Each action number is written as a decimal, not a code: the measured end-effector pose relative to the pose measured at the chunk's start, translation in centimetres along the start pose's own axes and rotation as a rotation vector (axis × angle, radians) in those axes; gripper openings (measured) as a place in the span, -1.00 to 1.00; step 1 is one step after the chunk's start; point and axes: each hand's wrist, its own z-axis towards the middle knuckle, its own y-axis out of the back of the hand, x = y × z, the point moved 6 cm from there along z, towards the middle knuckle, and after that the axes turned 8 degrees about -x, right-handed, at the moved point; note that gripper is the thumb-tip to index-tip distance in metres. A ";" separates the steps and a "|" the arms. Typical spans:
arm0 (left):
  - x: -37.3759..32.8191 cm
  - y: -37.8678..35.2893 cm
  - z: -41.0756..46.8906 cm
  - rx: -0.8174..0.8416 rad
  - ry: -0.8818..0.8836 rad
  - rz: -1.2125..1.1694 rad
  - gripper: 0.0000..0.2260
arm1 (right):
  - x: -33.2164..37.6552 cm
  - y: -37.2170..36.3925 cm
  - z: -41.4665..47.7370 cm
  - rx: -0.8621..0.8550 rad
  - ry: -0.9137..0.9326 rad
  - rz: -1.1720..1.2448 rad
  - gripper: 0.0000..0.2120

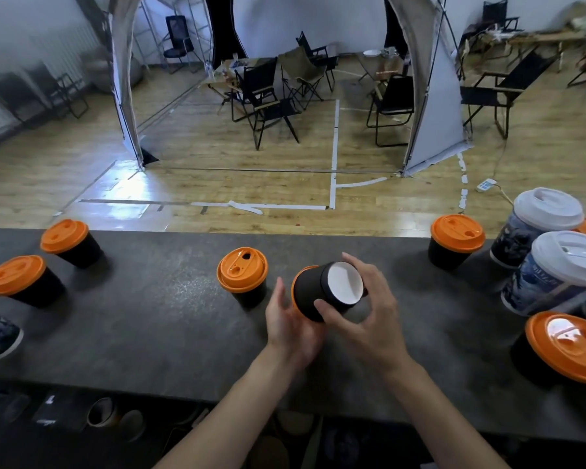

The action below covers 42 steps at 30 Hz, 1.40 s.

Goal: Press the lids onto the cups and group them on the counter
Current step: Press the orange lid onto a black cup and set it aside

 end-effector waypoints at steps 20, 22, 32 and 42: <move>-5.4 -6.3 -4.9 0.177 -0.635 0.853 -0.39 | 0.6 0.1 -0.3 -0.175 -0.017 0.249 -0.27; -7.2 -6.8 -6.1 0.137 -0.780 0.873 -0.31 | 0.4 -1.5 0.3 -0.085 -0.021 0.216 -0.23; -23.0 2.8 -9.9 -0.513 -1.254 0.553 -0.31 | -0.8 -13.0 1.2 0.398 -0.196 0.194 0.04; -31.2 14.8 -4.2 -0.900 -1.059 0.804 -0.12 | -2.8 -16.5 0.5 0.385 -0.243 0.178 -0.22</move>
